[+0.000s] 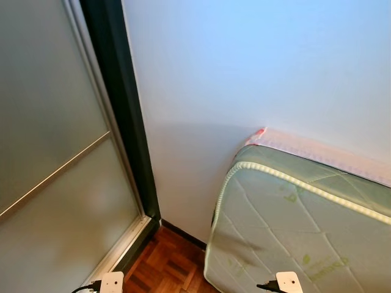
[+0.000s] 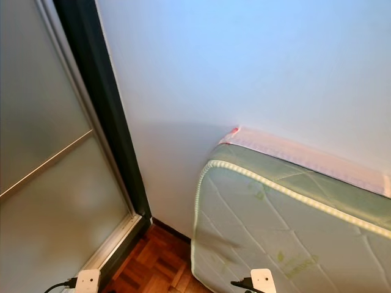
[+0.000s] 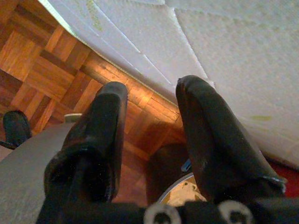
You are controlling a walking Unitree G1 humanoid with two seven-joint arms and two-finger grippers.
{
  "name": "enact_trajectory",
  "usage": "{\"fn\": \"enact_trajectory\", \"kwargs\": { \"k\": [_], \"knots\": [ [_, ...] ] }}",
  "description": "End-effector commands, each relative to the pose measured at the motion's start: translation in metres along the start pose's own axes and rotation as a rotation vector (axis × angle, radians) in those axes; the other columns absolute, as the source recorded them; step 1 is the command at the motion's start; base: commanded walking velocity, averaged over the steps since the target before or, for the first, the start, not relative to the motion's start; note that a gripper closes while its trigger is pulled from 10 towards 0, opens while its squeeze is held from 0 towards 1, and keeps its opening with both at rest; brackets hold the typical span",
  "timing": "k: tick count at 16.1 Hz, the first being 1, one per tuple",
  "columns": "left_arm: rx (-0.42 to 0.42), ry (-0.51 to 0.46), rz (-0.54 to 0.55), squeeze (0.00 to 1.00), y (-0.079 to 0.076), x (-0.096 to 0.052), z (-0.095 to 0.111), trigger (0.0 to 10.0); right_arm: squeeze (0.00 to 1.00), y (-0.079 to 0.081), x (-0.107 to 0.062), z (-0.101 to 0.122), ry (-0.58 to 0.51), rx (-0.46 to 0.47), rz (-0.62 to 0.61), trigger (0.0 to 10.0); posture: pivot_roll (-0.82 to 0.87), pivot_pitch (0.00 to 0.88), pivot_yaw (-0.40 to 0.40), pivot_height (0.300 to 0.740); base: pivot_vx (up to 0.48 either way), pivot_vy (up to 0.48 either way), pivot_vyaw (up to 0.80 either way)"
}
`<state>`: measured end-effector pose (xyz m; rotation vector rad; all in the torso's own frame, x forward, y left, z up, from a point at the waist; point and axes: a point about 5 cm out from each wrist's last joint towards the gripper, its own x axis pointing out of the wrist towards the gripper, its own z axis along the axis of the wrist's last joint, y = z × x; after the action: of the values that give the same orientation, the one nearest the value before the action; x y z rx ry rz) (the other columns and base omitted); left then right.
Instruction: Clean up the room
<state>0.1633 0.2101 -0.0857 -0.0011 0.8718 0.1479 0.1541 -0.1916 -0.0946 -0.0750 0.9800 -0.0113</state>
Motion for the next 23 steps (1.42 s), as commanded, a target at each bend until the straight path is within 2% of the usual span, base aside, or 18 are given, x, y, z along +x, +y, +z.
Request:
{"fn": "enact_trajectory", "kwargs": {
  "k": [1, 6, 13, 15, 23],
  "knots": [
    [0.064, 0.108, -0.137, 0.0, -0.0166, 0.0047, 0.0032, 10.0, 0.0, -0.0414, 0.0063, 0.068, -0.137, 0.381, -0.028, 10.0, 0.04, 0.0, 0.014, 0.74, 0.0, 0.0, -0.76],
    [0.055, 0.108, -0.133, 0.0, -0.015, 0.004, 0.0014, 10.0, 0.0, -0.0393, 0.0066, 0.0674, -0.132, 0.379, -0.021, 10.0, 0.04, 0.0, 0.025, 0.74, 0.0, 0.0, -0.76],
    [0.108, 0.102, -0.119, 0.0, -0.0113, 0.0043, 0.0029, 10.0, 0.0, -0.0375, 0.0071, 0.0673, -0.12, 0.358, -0.022, 10.0, 0.03, 0.0, 0.034, 0.74, 0.0, 0.0, -0.76],
    [0.122, 0.113, -0.128, 0.0, -0.0132, 0.004, 0.0012, 10.0, 0.0, -0.0382, 0.0069, 0.0664, -0.118, 0.355, -0.027, 10.0, 0.03, 0.0, 0.039, 0.74, 0.0, -0.377, -0.76],
    [0.115, 0.129, -0.137, 0.0, -0.0151, 0.0032, -0.0022, 10.0, 0.0, -0.0399, 0.0066, 0.0647, -0.107, 0.318, -0.032, 10.0, 0.02, 0.0, 0.04, 0.74, 0.0, 0.0, -0.76]
  ]
}}
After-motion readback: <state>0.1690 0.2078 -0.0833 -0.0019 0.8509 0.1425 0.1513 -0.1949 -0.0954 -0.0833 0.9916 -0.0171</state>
